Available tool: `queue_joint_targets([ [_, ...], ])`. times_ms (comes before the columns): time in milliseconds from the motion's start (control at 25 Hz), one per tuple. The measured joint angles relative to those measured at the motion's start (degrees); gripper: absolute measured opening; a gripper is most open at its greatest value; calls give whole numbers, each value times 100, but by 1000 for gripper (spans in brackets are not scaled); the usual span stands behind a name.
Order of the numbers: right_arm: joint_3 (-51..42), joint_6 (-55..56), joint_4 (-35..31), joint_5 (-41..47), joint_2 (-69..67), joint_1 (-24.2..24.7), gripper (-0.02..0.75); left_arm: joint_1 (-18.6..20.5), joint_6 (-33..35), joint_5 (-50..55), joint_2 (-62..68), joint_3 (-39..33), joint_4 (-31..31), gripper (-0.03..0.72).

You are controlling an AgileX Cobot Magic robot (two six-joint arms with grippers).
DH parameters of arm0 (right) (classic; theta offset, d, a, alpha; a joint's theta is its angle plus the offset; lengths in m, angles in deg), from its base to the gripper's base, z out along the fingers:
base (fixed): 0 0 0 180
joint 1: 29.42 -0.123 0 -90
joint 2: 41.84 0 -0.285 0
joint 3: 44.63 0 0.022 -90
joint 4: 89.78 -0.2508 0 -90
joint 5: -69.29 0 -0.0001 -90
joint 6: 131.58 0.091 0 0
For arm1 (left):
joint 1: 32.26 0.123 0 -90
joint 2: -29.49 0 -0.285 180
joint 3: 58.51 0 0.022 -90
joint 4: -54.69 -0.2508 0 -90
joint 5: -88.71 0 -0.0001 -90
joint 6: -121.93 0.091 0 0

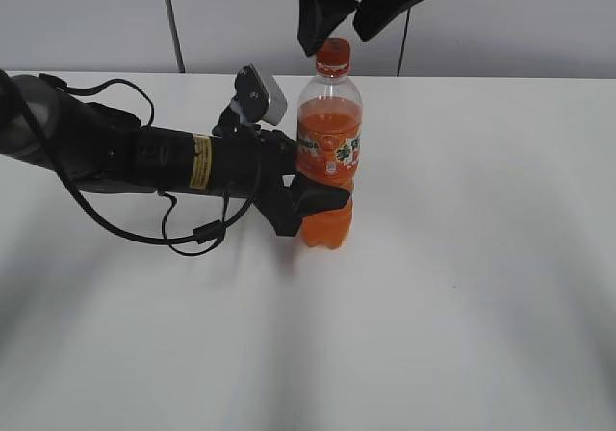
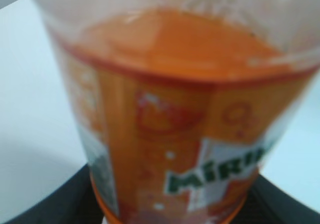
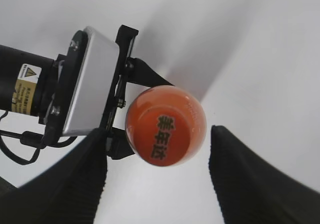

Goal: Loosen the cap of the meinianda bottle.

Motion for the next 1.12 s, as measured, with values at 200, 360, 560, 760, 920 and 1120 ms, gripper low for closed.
queue_joint_targets([
  [200,0,2,6,0,-141,0,480,0,0,-13,7,0,0,409],
  [360,0,2,1,0,-226,0,480,0,0,-25,9,0,5,409],
  [560,0,2,1,0,-233,0,444,0,0,-25,9,0,5,409],
  [760,0,2,1,0,-233,0,342,0,0,-25,9,0,5,409],
  [920,0,2,11,0,-233,0,274,0,0,-25,9,0,5,409],
  [1120,0,-442,11,0,-233,0,274,0,0,-25,9,0,5,409],
])
